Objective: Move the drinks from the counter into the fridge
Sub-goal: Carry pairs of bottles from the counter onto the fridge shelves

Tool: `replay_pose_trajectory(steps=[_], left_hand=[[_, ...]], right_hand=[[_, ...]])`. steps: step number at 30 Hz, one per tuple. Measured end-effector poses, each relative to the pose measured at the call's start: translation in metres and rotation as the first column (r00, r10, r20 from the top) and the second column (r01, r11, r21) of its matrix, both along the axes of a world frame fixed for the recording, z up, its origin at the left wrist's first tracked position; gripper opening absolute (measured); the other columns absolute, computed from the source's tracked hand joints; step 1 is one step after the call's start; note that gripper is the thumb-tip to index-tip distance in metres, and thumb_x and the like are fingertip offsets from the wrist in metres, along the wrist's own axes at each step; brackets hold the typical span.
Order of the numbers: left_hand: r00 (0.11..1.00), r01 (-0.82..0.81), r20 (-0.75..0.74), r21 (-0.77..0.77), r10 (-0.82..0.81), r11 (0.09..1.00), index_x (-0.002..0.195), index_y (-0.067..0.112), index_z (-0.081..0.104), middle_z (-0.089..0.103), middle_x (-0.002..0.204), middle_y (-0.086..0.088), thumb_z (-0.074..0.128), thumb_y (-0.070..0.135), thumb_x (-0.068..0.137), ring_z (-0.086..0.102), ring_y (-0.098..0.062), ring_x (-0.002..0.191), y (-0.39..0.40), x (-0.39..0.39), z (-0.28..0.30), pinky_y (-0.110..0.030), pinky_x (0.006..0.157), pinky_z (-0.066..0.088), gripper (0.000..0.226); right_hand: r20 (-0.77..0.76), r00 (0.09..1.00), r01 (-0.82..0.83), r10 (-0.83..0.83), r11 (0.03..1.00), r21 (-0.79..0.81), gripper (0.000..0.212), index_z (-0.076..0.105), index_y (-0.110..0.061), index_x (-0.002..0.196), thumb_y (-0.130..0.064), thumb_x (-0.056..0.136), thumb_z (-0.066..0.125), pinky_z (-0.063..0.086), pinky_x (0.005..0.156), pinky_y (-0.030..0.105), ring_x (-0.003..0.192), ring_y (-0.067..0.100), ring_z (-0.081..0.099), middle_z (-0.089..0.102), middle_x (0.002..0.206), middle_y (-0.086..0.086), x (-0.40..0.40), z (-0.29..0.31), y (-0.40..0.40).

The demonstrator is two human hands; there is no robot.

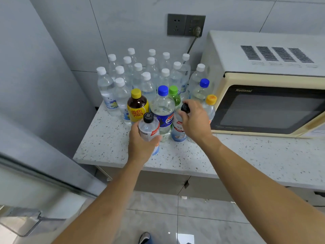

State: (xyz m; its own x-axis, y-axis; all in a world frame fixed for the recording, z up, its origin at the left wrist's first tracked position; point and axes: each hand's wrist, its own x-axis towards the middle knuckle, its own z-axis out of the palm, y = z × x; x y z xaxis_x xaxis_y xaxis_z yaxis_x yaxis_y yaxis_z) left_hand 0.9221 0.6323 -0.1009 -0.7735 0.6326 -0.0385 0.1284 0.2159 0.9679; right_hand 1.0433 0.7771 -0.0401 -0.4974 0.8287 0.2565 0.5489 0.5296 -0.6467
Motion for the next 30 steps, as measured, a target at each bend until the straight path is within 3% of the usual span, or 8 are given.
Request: replay_pose_trajectory(steps=[3, 8, 12, 17, 21, 26, 30], left_hand=[[1.0, -0.017, 0.022, -0.004, 0.017, 1.0, 0.124, 0.043, 0.042, 0.058, 0.121, 0.015, 0.086, 0.032, 0.07, 0.06, -0.01, 0.109, 0.004, 0.003, 0.0, -0.014, 0.074, 0.046, 0.07], [0.999, 0.023, 0.045, -0.017, -0.022, 1.0, 0.113, 0.056, 0.042, 0.06, 0.12, 0.017, 0.086, 0.035, 0.069, 0.061, -0.008, 0.107, 0.0, -0.003, -0.001, -0.021, 0.078, 0.048, 0.065], [0.996, 0.08, 0.048, -0.038, -0.078, 0.996, 0.105, 0.067, 0.043, 0.061, 0.111, 0.028, 0.082, 0.051, 0.061, 0.06, 0.004, 0.102, -0.008, -0.003, -0.004, -0.02, 0.076, 0.047, 0.061], [0.993, 0.115, 0.031, -0.032, -0.114, 0.993, 0.11, 0.066, 0.044, 0.059, 0.11, 0.036, 0.082, 0.056, 0.057, 0.06, 0.007, 0.101, -0.014, -0.004, -0.009, -0.021, 0.079, 0.05, 0.066], [0.986, 0.166, 0.039, -0.031, -0.165, 0.986, 0.117, 0.063, 0.043, 0.06, 0.114, 0.032, 0.084, 0.054, 0.056, 0.06, 0.009, 0.103, -0.013, -0.01, -0.016, -0.021, 0.082, 0.051, 0.073], [0.981, 0.177, 0.089, -0.072, -0.17, 0.982, 0.125, 0.054, 0.043, 0.062, 0.12, 0.025, 0.088, 0.051, 0.053, 0.061, 0.003, 0.11, -0.009, -0.011, -0.037, -0.026, 0.089, 0.051, 0.086], [0.985, 0.15, 0.098, -0.114, -0.139, 0.982, 0.12, 0.057, 0.045, 0.064, 0.109, 0.029, 0.087, 0.055, 0.051, 0.061, 0.008, 0.101, -0.007, -0.01, -0.052, -0.019, 0.08, 0.05, 0.081]], right_hand=[[-0.024, 1.0, -0.018, 0.018, 1.0, 0.016, 0.033, 0.058, -0.012, 0.127, -0.017, 0.096, 0.063, 0.037, 0.082, 0.019, 0.105, 0.021, 0.057, 0.061, 0.12, 0.01, 0.012, -0.002, -0.011], [-0.14, 0.99, -0.011, 0.014, 1.0, 0.019, 0.031, 0.064, -0.01, 0.122, -0.014, 0.092, 0.068, 0.042, 0.084, 0.022, 0.098, 0.019, 0.059, 0.065, 0.112, 0.008, 0.031, 0.001, -0.028], [-0.197, 0.978, -0.075, 0.064, 0.996, -0.048, 0.033, 0.064, -0.014, 0.124, -0.017, 0.091, 0.07, 0.049, 0.09, 0.024, 0.101, 0.008, 0.055, 0.063, 0.109, -0.006, 0.04, -0.007, -0.042], [-0.295, 0.955, -0.094, 0.025, 0.971, -0.221, 0.065, 0.047, -0.031, 0.139, -0.03, 0.083, 0.079, 0.042, 0.099, 0.01, 0.121, -0.004, 0.051, 0.055, 0.132, -0.021, 0.055, -0.043, -0.052], [-0.297, 0.955, -0.107, -0.018, 0.911, -0.399, 0.076, 0.037, -0.056, 0.13, -0.034, 0.076, 0.085, 0.039, 0.086, -0.003, 0.114, -0.019, 0.05, 0.051, 0.119, -0.046, 0.055, -0.07, -0.058], [-0.339, 0.935, -0.074, -0.103, 0.879, -0.47, 0.085, 0.038, -0.038, 0.134, -0.028, 0.068, 0.091, 0.045, 0.078, 0.0, 0.105, -0.02, 0.055, 0.055, 0.116, -0.035, 0.036, -0.086, -0.052], [-0.375, 0.908, -0.01, -0.189, 0.883, -0.469, 0.082, 0.039, -0.033, 0.133, -0.024, 0.069, 0.09, 0.05, 0.079, 0.006, 0.105, -0.01, 0.061, 0.06, 0.111, -0.035, 0.03, -0.094, -0.056]])
